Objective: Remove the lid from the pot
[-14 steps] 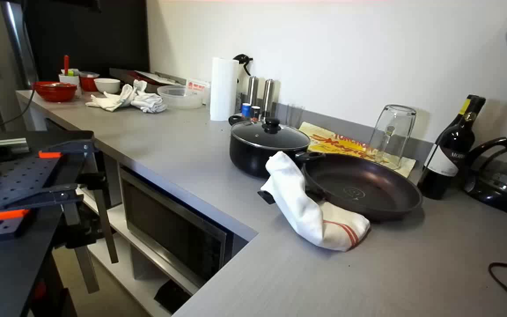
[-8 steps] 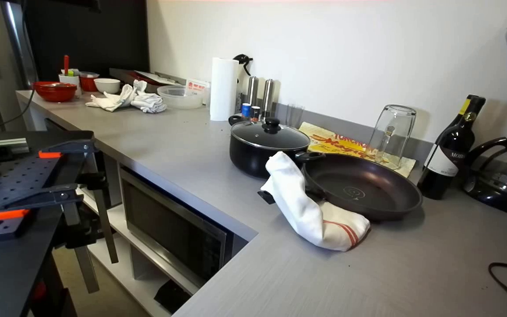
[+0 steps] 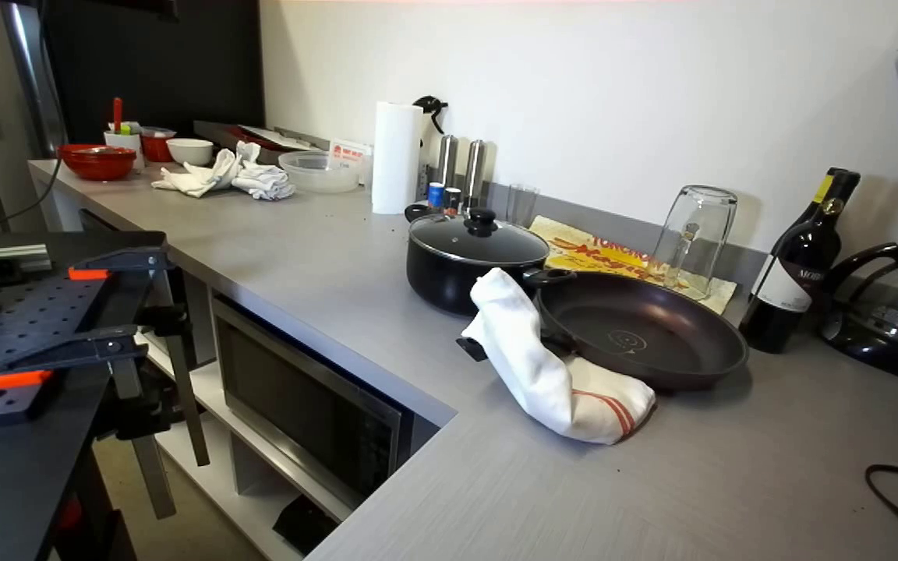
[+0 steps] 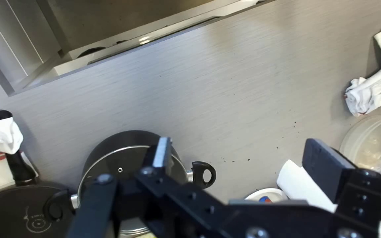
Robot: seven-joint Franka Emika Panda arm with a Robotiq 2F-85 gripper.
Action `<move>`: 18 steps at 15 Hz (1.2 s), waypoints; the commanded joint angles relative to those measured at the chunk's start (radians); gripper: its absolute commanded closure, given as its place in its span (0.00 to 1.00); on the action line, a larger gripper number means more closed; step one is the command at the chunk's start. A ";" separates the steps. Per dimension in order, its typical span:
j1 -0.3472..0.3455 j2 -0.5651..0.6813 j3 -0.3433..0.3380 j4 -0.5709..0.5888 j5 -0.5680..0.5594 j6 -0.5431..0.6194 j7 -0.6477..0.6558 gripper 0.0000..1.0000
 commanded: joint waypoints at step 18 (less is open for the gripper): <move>-0.052 0.526 0.180 0.299 -0.138 0.208 0.249 0.00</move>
